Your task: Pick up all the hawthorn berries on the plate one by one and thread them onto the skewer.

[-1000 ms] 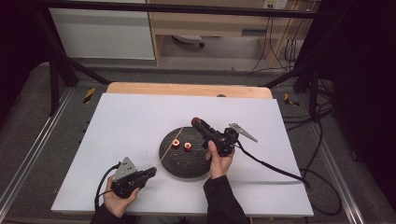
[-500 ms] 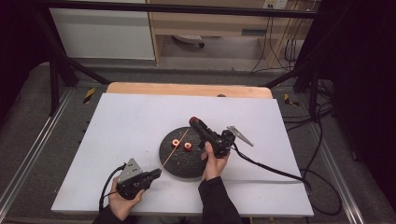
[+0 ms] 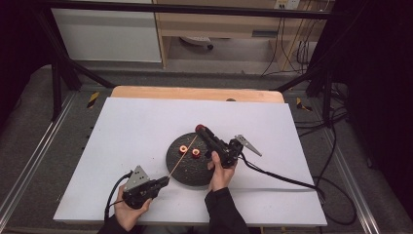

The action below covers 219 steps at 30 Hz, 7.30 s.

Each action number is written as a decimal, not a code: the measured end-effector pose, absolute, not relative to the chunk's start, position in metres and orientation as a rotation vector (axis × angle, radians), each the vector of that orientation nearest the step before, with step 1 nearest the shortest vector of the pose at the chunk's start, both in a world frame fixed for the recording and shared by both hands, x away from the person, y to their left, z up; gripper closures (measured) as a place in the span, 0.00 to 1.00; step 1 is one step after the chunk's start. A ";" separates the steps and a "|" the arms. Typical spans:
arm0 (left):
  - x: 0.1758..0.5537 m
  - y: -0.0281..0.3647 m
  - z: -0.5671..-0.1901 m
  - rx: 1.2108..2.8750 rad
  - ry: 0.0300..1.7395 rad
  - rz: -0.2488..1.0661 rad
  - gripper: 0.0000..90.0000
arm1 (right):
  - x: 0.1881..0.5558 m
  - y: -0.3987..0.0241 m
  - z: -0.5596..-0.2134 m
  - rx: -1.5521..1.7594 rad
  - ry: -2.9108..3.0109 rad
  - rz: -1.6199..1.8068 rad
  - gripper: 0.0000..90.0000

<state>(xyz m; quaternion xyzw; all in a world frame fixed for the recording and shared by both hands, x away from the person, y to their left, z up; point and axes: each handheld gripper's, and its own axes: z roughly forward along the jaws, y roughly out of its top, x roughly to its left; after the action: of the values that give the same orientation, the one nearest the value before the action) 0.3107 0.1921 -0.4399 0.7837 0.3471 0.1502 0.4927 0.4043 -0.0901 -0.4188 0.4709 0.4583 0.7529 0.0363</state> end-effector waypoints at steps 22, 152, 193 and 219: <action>0.308 0.171 -0.436 1.814 0.918 0.385 0.98 | 0.400 -0.088 -0.424 1.462 1.456 2.315 0.70; 0.316 0.256 -0.438 1.929 0.938 0.395 0.98 | 0.457 -0.060 -0.390 1.031 2.615 0.967 0.13; 0.317 0.253 -0.441 1.953 0.928 0.395 0.98 | 0.487 -0.035 -0.410 1.009 2.892 0.680 0.67; 0.316 0.252 -0.440 1.949 0.922 0.403 0.98 | 0.475 -0.048 -0.384 1.172 2.821 0.828 0.68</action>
<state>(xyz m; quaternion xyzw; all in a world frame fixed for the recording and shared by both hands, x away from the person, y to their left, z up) 0.3163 0.2522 -0.4403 0.7907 0.3741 0.1633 0.4564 0.4753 -0.0476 -0.3842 0.3702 0.8913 0.2616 -0.0115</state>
